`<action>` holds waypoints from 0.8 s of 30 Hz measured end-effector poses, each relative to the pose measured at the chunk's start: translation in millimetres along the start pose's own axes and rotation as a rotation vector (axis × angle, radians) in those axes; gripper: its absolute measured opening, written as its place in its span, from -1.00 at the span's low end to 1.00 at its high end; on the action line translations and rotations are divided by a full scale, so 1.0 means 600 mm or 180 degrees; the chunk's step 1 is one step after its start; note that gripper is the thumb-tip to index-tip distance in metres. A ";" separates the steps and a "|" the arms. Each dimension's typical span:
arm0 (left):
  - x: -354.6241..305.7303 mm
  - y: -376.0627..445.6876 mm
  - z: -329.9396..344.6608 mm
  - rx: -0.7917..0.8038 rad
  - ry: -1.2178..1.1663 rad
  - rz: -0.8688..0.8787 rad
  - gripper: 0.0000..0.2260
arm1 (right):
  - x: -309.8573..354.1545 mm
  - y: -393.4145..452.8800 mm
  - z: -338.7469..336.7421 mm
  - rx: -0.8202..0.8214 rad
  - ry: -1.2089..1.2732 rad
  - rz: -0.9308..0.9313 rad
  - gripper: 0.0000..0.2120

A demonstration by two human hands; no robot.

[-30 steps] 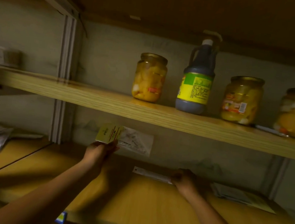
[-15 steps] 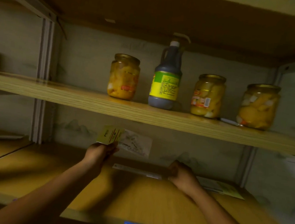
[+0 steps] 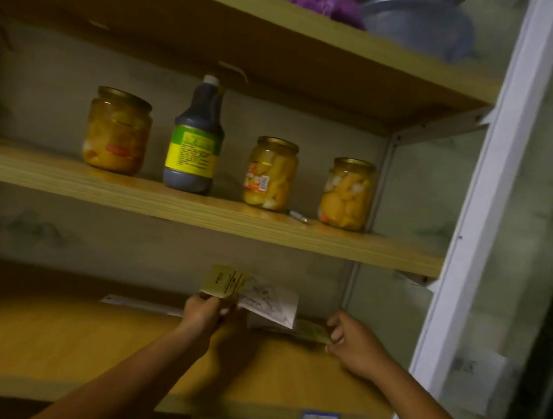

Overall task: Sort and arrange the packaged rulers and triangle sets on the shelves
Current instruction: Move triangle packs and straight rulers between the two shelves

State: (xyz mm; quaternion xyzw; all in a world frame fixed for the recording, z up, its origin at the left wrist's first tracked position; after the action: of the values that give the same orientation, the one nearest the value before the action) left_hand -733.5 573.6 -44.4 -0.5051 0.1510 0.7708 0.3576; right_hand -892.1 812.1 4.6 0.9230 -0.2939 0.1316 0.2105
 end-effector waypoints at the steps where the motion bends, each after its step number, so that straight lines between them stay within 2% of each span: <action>1: 0.013 0.003 0.018 0.0004 0.0009 -0.0054 -0.73 | -0.010 -0.008 -0.007 -0.0022 0.0004 0.0024 -0.64; 7: 0.070 0.050 0.096 0.0032 -0.0012 -0.0353 -0.82 | -0.045 -0.012 -0.024 -0.0174 0.0088 0.0088 -0.65; 14: 0.084 0.129 0.124 0.0186 0.0560 -0.0387 -0.89 | -0.056 0.019 -0.023 -0.0307 0.0186 0.0134 -0.65; 17: 0.053 0.162 0.138 0.0242 0.0938 -0.0157 -0.81 | -0.058 0.034 -0.025 -0.0363 0.0177 0.0133 -0.66; 19: 0.032 0.176 0.154 0.0330 0.1212 0.0009 -0.85 | -0.058 0.040 -0.021 -0.0397 0.0168 0.0125 -0.67; 22: 0.003 0.194 0.185 0.0565 0.1778 0.0385 -0.80 | -0.064 0.045 -0.015 -0.0444 0.0187 0.0144 -0.67; 24: -0.006 0.202 0.210 0.0758 0.2218 0.0647 -0.89 | -0.069 0.047 -0.012 -0.0458 0.0218 0.0172 -0.67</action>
State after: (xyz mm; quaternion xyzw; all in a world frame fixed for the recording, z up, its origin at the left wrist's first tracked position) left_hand -902.4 562.1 -0.8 -0.6743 0.4015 0.5614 0.2627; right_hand -942.4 814.9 4.5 0.8923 -0.3200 0.1473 0.2825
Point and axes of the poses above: each hand's wrist, its own y-axis towards the middle knuckle, its own z-axis out of the palm, x = y × z, the point moved 9 cm from there along y, towards the middle knuckle, and after that the axes turned 8 degrees about -z, right-handed, at the moved point
